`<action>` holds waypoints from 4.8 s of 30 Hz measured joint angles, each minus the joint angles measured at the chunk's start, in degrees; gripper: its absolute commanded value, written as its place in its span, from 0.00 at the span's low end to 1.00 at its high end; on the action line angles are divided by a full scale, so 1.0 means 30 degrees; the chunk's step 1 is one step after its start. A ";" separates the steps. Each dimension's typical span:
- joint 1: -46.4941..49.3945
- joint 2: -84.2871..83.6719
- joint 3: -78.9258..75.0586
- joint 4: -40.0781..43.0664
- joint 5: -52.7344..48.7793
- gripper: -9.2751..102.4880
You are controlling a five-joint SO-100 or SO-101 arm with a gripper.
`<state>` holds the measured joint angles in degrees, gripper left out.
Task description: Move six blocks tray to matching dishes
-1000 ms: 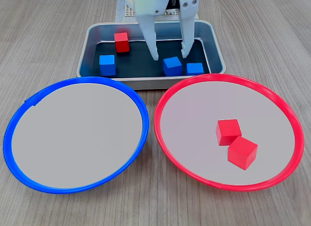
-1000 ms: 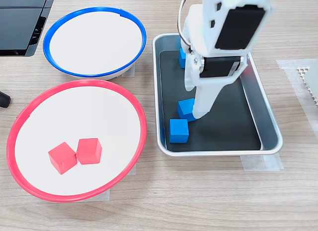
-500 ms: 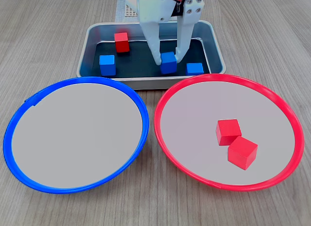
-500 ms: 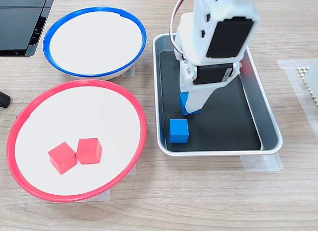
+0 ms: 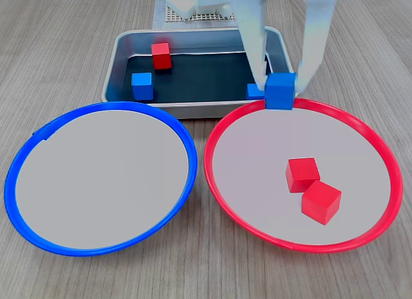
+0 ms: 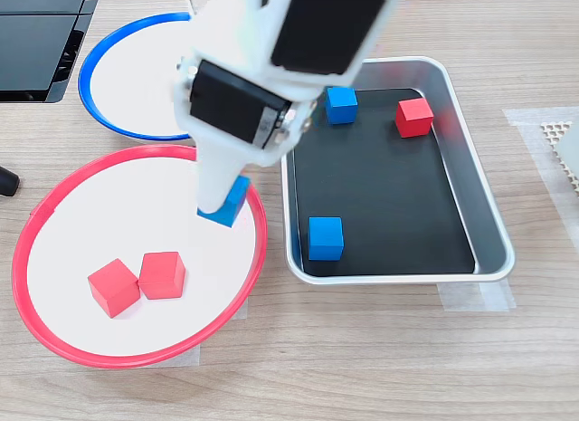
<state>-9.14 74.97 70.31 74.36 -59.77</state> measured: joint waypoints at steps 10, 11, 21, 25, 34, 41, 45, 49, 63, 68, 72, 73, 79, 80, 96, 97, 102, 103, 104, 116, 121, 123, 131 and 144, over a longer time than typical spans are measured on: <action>0.7236 0.0000 0.0117 -0.1787 -0.5596 0.08; 0.7793 0.0000 0.0322 -0.2168 -0.6006 0.11; 0.8701 0.0029 0.3457 -0.5947 -0.7764 0.13; 0.7617 0.0850 0.3486 -0.3867 -0.7354 0.08; 0.3311 0.5391 0.8145 0.1641 -0.5830 0.19; 0.1318 0.5508 1.1338 -0.1465 -0.5654 0.27; 0.0615 0.4248 1.1309 -0.2227 -0.4717 0.26; -0.0117 0.3105 1.0986 -0.2549 -0.4248 0.26; -0.0439 0.3369 0.9873 -0.0498 -0.4072 0.08; 0.1729 0.5156 0.7529 0.2197 -0.4834 0.08; 0.4482 0.4951 0.4980 0.1963 -0.5186 0.08; 0.5098 0.4424 0.4365 0.1201 -0.5186 0.08; 0.7998 0.0557 0.3018 -0.3428 -0.6240 0.21; 0.8262 -0.0322 0.2988 -0.4541 -0.6709 0.28; 0.9023 0.4395 0.4307 0.3193 -1.1162 0.08; 0.9287 0.5098 0.5332 0.3457 -1.2129 0.08; 1.0752 0.6416 0.9316 0.1875 -1.5234 0.19; 1.0957 0.6387 0.9785 0.0820 -1.5410 0.21; 1.1104 0.6357 1.0283 0.0527 -1.5937 0.24; 1.1309 0.4922 1.2480 -0.3193 -1.6846 0.25; 1.0518 0.4893 1.3154 -0.3164 -1.6465 0.25; 1.0518 0.4922 1.3359 -0.3574 -1.6436 0.25; 0.9932 0.4834 1.3916 -0.4277 -1.6055 0.08; 0.7119 0.0937 0.3516 -0.3281 -0.4541 0.08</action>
<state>12.22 77.78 80.86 64.51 -73.39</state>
